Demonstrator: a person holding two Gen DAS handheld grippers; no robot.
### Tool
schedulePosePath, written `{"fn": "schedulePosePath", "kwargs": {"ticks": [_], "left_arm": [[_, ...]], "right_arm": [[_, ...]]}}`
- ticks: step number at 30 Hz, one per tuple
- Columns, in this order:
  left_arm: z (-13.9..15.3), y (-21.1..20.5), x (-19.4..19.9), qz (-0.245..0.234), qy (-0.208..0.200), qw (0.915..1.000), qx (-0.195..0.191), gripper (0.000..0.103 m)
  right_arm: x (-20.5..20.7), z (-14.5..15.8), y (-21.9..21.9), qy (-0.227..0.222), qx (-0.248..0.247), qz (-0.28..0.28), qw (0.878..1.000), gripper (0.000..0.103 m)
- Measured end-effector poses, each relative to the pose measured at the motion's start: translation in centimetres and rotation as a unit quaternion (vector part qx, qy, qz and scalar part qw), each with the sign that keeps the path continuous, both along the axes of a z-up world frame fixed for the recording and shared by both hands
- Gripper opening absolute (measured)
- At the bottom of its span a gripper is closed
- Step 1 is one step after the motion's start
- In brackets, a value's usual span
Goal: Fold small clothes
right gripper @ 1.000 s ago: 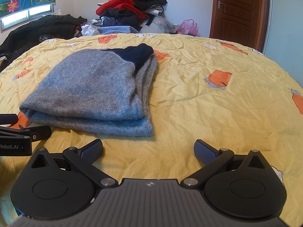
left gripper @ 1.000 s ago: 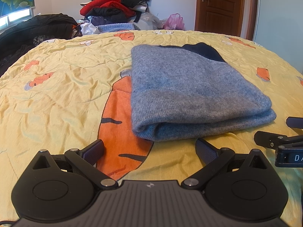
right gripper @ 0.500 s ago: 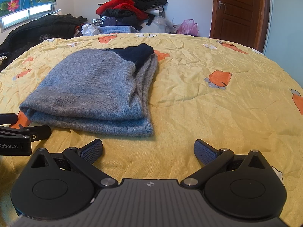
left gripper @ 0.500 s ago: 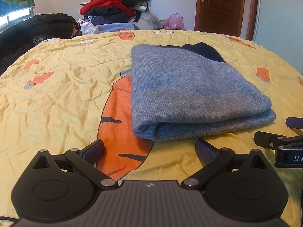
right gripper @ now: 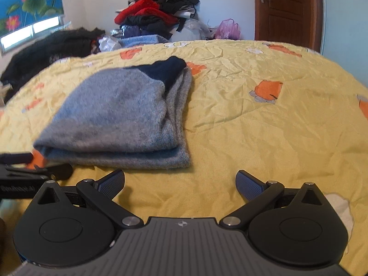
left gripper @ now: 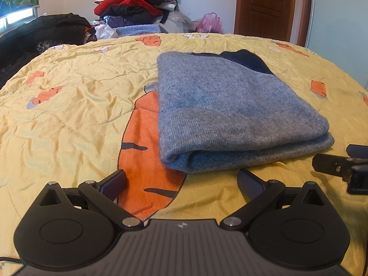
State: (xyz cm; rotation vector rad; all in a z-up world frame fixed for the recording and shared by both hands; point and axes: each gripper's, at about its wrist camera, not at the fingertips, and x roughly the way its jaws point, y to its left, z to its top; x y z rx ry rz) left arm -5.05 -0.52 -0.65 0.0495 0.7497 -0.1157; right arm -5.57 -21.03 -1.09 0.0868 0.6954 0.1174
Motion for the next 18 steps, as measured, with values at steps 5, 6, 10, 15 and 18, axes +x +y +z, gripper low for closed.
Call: {"fn": "schedulePosePath", "kwargs": {"ticks": [5, 6, 10, 15, 18], "left_arm": [[0.8, 0.3, -0.2, 0.004, 0.012, 0.9999, -0.007, 0.103], [1.3, 0.4, -0.6, 0.007, 0.006, 0.9999, -0.009, 0.103], [3.7, 0.4, -2.8, 0.022, -0.039, 0.9990, 0.001, 0.103], [5.6, 0.9, -3.4, 0.012, -0.035, 0.9991, -0.020, 0.103], [5.0, 1.9, -1.8, 0.026, -0.021, 0.9994, 0.012, 0.103]], "right_arm": [[-0.2, 0.6, -0.1, 0.011, 0.023, -0.005, 1.000, 0.103], [-0.3, 0.7, 0.0, 0.011, 0.018, -0.003, 1.000, 0.103], [-0.6, 1.6, 0.7, 0.001, 0.010, 0.008, 1.000, 0.103], [-0.7, 2.6, 1.7, -0.010, 0.021, 0.023, 0.999, 0.103], [-0.2, 2.8, 1.8, -0.008, 0.029, 0.033, 0.999, 0.103]]}}
